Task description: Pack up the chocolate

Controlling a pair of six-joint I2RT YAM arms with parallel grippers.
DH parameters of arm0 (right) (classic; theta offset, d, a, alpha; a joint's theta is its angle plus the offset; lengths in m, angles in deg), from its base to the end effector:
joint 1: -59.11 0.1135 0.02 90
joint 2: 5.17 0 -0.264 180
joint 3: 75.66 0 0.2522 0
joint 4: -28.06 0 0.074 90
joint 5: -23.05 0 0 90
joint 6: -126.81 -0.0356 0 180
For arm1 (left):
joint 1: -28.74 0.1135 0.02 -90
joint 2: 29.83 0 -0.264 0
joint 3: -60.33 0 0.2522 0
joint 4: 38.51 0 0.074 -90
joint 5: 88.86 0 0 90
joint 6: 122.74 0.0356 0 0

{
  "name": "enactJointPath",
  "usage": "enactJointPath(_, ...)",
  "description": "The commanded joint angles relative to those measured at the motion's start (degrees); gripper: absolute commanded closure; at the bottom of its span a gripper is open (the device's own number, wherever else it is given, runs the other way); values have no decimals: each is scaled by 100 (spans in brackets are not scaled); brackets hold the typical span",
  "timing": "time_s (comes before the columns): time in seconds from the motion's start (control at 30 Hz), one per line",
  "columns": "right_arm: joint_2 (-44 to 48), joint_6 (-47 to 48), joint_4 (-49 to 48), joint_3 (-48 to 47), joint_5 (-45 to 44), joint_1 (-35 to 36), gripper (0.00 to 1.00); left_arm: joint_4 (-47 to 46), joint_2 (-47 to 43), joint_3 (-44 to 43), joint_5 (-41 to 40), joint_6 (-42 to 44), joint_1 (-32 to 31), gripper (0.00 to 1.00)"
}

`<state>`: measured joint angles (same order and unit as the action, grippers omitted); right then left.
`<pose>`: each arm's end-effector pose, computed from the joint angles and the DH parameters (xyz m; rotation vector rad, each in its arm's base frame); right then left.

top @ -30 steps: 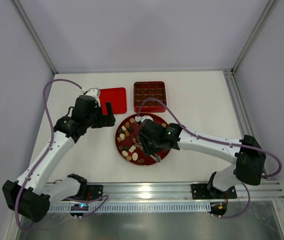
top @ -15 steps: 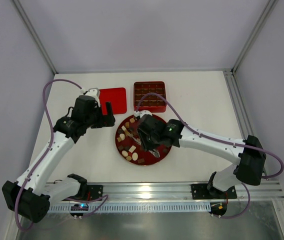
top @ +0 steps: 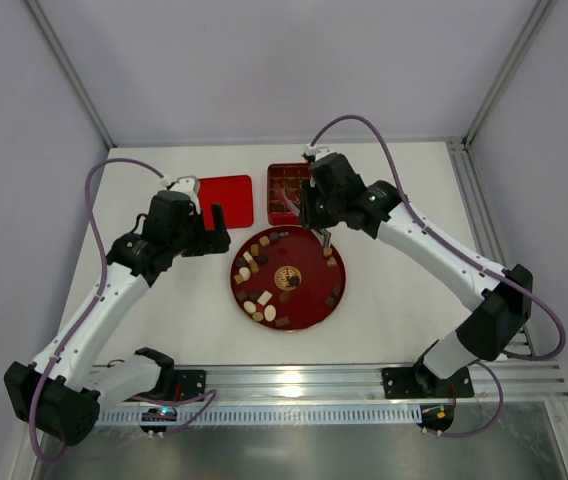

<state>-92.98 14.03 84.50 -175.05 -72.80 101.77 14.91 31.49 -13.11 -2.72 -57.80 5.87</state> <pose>0.2485 0.2240 0.3508 -0.3627 2.3640 0.4344 0.2056 -0.0841 0.3258 -0.0795 2.3142 -0.3543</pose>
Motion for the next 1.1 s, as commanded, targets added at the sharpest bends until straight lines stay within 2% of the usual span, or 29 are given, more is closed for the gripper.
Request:
enactJointPath(0.0,-612,309,-356,-699,-39,-353,69,-125,-103,-88,8,1,-7,0)
enactJointPath(0.23,-1886,485,-365,-1799,-126,-671,72,-134,-41,-140,34,10,-15,0)
enactJointPath(0.47,-2626,609,-181,-2774,-320,-750,72,-143,-67,-53,26,1,-7,0)
enactJointPath(1.07,-3251,591,-119,-3057,-294,-802,71,-143,-41,-88,8,27,-7,0)
